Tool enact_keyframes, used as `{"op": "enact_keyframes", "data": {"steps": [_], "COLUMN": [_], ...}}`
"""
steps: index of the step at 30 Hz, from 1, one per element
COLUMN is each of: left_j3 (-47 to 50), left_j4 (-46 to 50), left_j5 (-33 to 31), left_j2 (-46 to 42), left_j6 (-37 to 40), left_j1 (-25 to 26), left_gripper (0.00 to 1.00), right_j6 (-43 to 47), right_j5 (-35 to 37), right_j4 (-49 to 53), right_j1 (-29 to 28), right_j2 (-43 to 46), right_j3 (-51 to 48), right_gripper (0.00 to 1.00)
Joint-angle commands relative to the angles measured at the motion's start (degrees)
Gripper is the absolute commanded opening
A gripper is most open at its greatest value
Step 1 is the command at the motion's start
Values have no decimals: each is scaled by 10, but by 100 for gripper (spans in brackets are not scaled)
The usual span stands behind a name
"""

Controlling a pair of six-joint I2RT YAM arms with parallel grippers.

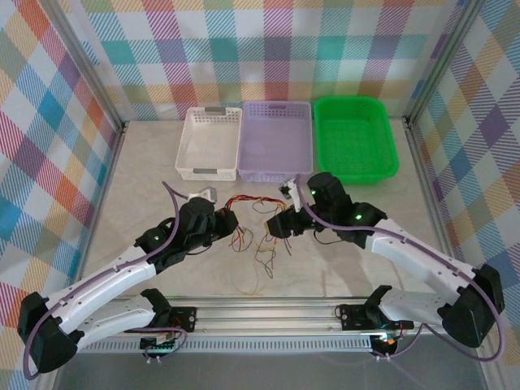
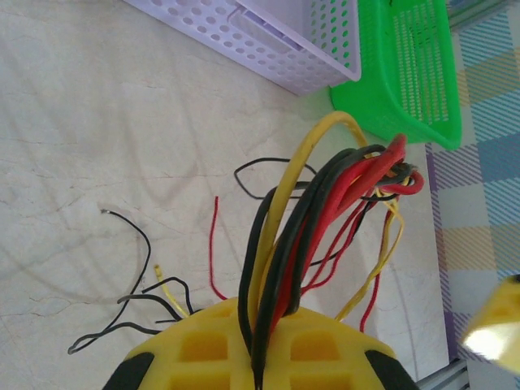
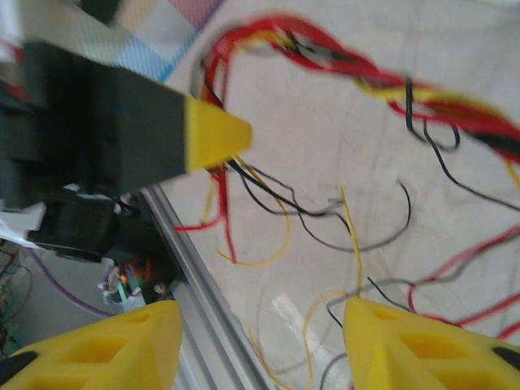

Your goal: Untangle the cables

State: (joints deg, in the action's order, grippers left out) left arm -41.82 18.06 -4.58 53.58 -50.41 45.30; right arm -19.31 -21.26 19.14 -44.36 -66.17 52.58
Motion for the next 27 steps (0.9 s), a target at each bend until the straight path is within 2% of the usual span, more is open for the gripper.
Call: {"op": "enact_keyframes", "data": {"steps": [1, 9, 15, 27], "left_j3": [-16, -6, -2, 18], "left_j4": [-12, -43, -52, -102], "left_j5": [-7, 7, 17, 55], "left_j2": [-7, -6, -10, -9], "left_j6": [-20, -41, -44, -58], "left_j1": [4, 3, 3, 5], "left_gripper": [0, 0, 0, 0], "right_j6": [-24, -43, -41, -30], "right_j5": [45, 144, 243, 305], "right_j4": [-71, -149, -162, -204], "right_j1": [-16, -33, -41, -42], "right_j2": [-5, -61, -85, -135], "right_j3": [-11, -19, -14, 17], "right_gripper": [55, 53, 52, 50]}}
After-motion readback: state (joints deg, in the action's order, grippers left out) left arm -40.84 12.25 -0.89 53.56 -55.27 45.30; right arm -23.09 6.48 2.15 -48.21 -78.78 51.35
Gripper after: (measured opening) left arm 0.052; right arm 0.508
